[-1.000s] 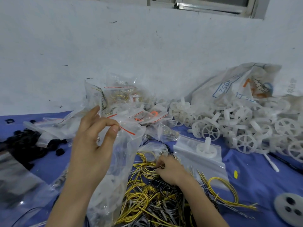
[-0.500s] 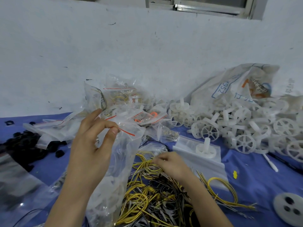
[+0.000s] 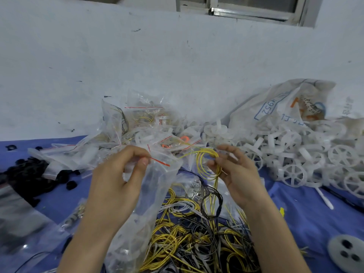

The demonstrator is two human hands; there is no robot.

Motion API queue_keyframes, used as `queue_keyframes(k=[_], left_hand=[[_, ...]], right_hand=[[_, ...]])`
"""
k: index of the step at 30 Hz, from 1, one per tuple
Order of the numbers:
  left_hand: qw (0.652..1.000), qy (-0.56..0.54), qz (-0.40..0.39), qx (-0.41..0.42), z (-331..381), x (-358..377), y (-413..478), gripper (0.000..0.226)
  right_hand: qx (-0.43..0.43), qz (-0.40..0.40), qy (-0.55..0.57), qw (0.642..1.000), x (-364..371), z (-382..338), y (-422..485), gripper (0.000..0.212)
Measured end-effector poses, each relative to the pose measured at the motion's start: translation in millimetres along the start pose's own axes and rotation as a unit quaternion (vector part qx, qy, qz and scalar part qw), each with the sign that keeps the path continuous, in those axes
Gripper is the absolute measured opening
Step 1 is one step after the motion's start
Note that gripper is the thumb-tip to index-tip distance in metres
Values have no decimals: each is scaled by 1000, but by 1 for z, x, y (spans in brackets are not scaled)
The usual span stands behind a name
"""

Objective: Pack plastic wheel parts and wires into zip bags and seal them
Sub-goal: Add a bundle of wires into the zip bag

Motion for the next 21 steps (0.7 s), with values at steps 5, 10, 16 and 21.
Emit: queue_keyframes(k=[5, 10, 16, 21], left_hand=[[999, 19, -21, 23, 11, -1, -3, 27], [998, 59, -17, 19, 14, -6, -4, 41], [999, 48, -19, -8, 11, -9, -1, 33], [999, 44, -30, -10, 10, -7, -1, 31]], right_hand=[[-126, -33, -6, 991, 25, -41, -12, 25], [-167, 5, 142, 976, 33, -57, -20, 32], [-168, 69, 217, 959, 12, -78, -17, 28], [-96, 41, -104, 989, -12, -57, -6, 18]])
Point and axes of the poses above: each hand's wrist, its own y-axis towards the middle knuckle, its own x-axis out of the palm, z = x × y, the point moved 6 cm from there along y, towards the middle knuckle, and after that the axes turned 8 degrees about -x, right-handed, at the moved point
